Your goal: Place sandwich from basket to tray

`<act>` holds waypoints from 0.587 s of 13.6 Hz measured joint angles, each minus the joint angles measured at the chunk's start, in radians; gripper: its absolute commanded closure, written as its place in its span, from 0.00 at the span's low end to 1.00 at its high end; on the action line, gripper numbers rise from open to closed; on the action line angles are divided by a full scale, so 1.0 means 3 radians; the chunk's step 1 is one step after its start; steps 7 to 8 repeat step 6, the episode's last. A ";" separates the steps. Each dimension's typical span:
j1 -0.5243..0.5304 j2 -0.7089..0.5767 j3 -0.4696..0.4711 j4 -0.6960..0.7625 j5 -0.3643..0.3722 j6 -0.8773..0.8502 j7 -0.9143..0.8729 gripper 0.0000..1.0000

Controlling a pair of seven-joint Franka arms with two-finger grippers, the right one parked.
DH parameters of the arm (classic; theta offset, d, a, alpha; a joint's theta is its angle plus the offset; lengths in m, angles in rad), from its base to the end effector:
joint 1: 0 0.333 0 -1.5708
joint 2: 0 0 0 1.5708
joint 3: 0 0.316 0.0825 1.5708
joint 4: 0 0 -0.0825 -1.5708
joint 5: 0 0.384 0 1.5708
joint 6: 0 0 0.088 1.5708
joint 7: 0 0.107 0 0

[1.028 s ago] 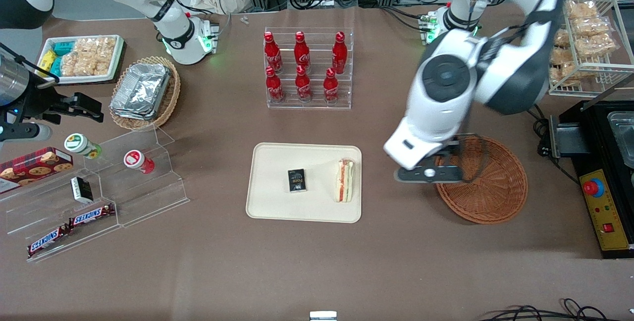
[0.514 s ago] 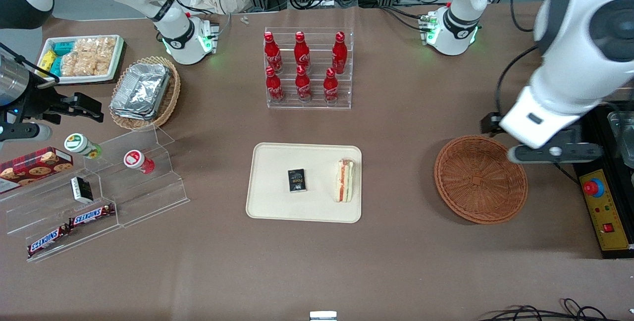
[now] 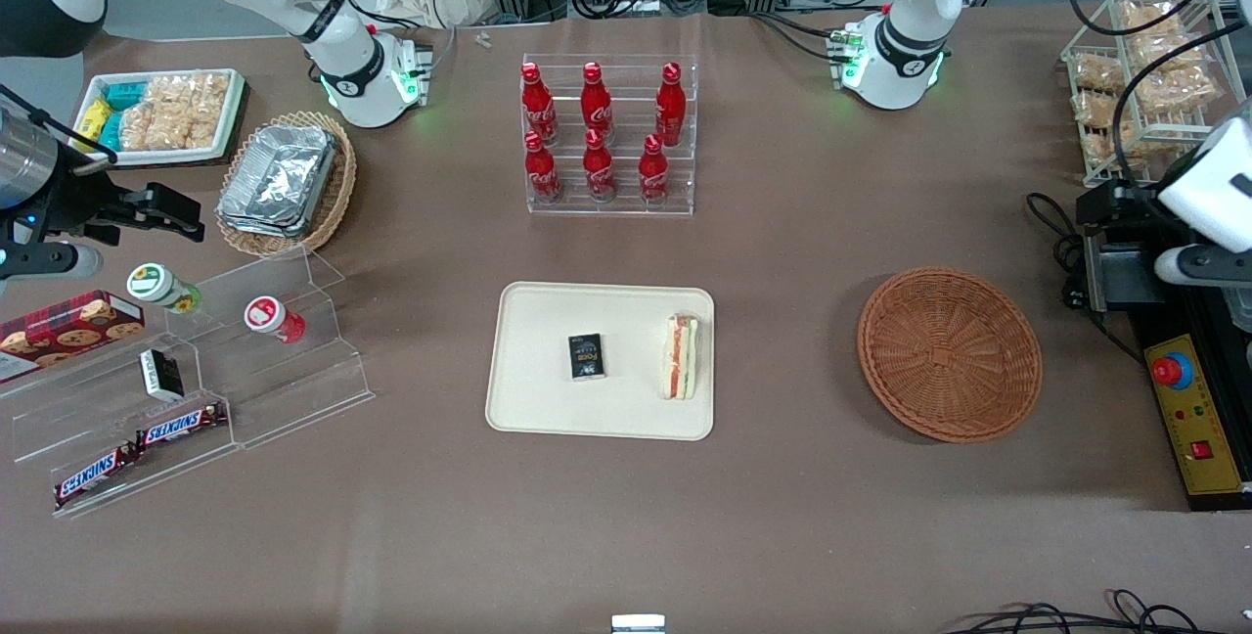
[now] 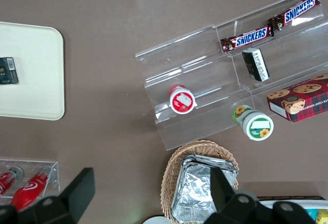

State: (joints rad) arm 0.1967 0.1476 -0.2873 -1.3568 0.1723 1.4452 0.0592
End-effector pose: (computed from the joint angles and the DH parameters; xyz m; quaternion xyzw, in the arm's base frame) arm 0.5860 -0.0187 0.6333 -0.9954 0.0652 0.0258 0.0652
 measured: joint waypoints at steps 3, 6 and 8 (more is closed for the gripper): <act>0.0032 -0.0015 0.0001 -0.0013 -0.0011 -0.0020 0.0011 0.00; -0.0059 -0.0030 0.0173 -0.0052 -0.0096 -0.0051 0.0015 0.00; -0.0059 -0.0030 0.0173 -0.0052 -0.0096 -0.0051 0.0015 0.00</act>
